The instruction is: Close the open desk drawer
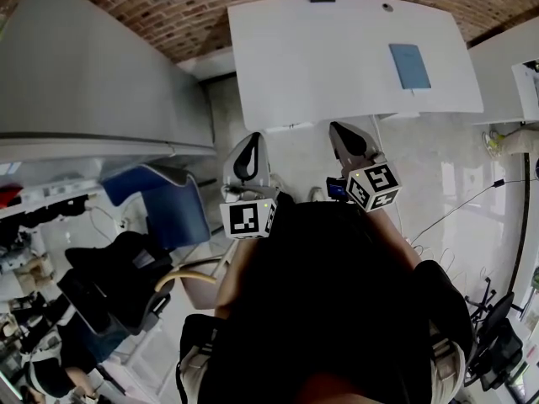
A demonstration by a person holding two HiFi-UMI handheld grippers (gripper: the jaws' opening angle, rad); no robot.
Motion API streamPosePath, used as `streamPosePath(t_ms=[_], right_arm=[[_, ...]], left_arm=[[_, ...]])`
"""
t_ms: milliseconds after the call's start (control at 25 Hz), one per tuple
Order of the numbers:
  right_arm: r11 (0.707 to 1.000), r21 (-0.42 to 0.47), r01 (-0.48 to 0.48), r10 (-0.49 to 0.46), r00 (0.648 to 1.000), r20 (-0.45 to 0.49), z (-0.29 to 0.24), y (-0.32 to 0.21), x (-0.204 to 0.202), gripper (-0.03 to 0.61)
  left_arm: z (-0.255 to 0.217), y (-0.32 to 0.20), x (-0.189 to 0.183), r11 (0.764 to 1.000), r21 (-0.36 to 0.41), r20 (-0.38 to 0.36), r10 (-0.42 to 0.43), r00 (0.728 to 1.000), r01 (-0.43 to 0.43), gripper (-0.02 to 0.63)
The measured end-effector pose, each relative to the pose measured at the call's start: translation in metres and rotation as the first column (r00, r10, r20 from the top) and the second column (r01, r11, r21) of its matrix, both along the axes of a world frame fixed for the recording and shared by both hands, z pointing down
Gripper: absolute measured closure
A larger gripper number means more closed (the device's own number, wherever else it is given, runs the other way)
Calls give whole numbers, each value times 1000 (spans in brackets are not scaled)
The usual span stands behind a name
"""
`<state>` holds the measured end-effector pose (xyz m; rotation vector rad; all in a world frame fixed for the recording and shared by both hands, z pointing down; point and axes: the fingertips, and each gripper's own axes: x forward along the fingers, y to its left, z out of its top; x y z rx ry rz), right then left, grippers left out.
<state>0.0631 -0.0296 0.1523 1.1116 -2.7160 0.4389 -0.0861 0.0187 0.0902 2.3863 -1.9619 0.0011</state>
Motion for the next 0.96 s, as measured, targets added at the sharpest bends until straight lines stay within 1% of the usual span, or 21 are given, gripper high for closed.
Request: streamPosePath(t_ms=[200, 800, 960], right_arm=[[1000, -6, -3, 3, 1000, 5, 2, 0, 4, 577], [1000, -10, -3, 3, 1000, 25, 2, 2, 4, 577], [1000, -7, -5, 5, 999, 33, 0, 2, 2, 577]], left_arm=[[1, 1, 4, 1000, -4, 13, 5, 1000, -5, 598], [1, 7, 1, 1000, 1, 17, 0, 1000, 0, 598], [-1, 8, -1, 1000, 9, 7, -1, 1000, 1, 598]])
